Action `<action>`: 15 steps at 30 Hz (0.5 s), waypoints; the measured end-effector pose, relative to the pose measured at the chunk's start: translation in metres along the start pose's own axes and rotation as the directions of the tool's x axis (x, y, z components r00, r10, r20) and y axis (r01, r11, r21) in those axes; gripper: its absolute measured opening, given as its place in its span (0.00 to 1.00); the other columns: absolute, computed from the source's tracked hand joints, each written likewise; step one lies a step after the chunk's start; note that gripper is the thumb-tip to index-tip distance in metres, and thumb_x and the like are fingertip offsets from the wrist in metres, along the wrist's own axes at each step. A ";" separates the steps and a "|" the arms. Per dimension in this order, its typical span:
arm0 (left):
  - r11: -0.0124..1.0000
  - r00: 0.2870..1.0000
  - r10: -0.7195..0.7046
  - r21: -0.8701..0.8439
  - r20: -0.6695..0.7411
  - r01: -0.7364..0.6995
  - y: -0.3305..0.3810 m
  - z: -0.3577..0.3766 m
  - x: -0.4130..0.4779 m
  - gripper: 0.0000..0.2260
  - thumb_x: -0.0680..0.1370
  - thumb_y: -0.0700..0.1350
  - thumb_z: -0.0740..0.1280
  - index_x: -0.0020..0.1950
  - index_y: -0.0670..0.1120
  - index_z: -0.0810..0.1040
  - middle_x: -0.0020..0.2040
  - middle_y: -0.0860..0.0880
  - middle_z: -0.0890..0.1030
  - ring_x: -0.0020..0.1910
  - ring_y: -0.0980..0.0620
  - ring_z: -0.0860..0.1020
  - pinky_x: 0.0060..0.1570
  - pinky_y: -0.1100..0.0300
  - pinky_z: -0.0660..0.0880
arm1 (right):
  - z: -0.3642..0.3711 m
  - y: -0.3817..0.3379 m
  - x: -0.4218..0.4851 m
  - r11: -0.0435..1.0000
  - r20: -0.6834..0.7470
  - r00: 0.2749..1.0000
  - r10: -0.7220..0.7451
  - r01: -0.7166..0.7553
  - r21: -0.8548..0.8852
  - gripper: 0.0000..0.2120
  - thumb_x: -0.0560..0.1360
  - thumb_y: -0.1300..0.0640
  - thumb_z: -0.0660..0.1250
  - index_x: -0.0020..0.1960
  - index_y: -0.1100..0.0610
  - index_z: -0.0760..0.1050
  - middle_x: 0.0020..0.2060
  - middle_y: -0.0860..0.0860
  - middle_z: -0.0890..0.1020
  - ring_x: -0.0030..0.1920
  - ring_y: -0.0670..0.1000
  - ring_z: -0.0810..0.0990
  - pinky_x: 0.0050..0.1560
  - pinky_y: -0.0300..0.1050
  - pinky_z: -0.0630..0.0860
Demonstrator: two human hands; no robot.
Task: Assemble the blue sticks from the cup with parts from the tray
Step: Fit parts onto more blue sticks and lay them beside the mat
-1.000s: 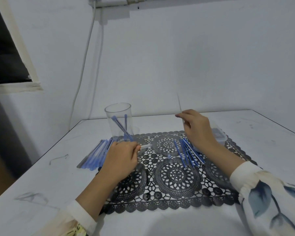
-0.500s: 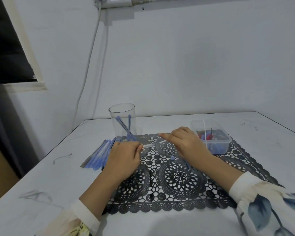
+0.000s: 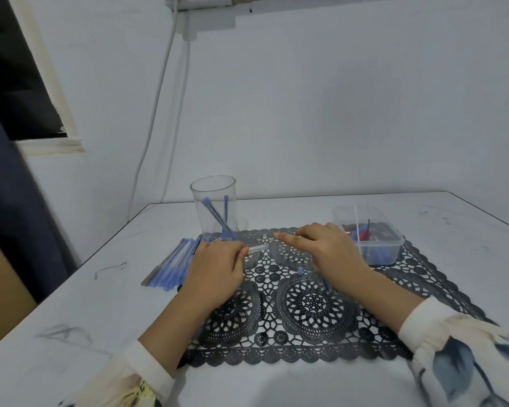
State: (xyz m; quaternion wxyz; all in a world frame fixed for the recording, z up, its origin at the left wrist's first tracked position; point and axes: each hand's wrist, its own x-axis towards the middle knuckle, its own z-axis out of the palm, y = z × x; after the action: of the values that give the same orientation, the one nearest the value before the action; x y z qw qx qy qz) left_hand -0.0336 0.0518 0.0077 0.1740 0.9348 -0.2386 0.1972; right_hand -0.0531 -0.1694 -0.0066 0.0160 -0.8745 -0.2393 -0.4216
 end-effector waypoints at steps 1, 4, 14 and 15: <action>1.000 1.000 0.000 -0.003 -0.001 0.000 0.000 0.000 0.000 0.12 0.81 0.48 0.54 0.47 0.48 0.77 0.41 0.53 0.79 0.38 0.55 0.69 0.65 0.52 0.61 | 0.000 0.000 0.000 1.000 0.004 1.000 -0.004 0.004 -0.005 0.32 0.61 0.75 0.73 0.60 0.51 0.78 0.37 0.52 0.82 0.34 0.51 0.78 0.35 0.44 0.74; 1.000 1.000 0.008 -0.012 0.001 -0.008 0.001 -0.001 0.000 0.12 0.81 0.48 0.54 0.48 0.48 0.77 0.42 0.53 0.79 0.39 0.55 0.69 0.64 0.53 0.62 | 0.003 0.000 -0.001 1.000 0.028 0.999 -0.020 0.021 -0.014 0.35 0.59 0.75 0.74 0.60 0.49 0.78 0.38 0.50 0.82 0.35 0.50 0.78 0.34 0.45 0.75; 0.998 0.999 0.044 -0.039 0.005 -0.044 0.003 -0.001 -0.002 0.11 0.81 0.47 0.55 0.47 0.48 0.76 0.39 0.55 0.76 0.39 0.55 0.71 0.61 0.54 0.63 | 0.003 -0.004 -0.001 0.999 0.046 0.998 -0.043 0.042 0.020 0.27 0.67 0.68 0.62 0.61 0.47 0.77 0.39 0.49 0.82 0.35 0.49 0.79 0.35 0.45 0.76; 0.998 0.999 0.045 -0.041 0.005 -0.045 0.002 -0.001 -0.002 0.11 0.81 0.47 0.55 0.47 0.48 0.76 0.39 0.55 0.76 0.38 0.55 0.71 0.61 0.54 0.63 | 0.003 -0.003 -0.001 0.999 0.047 0.998 -0.041 0.040 0.020 0.27 0.67 0.68 0.62 0.61 0.47 0.77 0.39 0.49 0.82 0.36 0.49 0.79 0.35 0.45 0.76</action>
State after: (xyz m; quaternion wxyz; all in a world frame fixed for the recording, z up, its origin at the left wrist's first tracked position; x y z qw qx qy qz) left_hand -0.0366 0.0508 0.0082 0.1880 0.9260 -0.2643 0.1932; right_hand -0.0528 -0.1661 -0.0101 0.0103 -0.8790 -0.2613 -0.3987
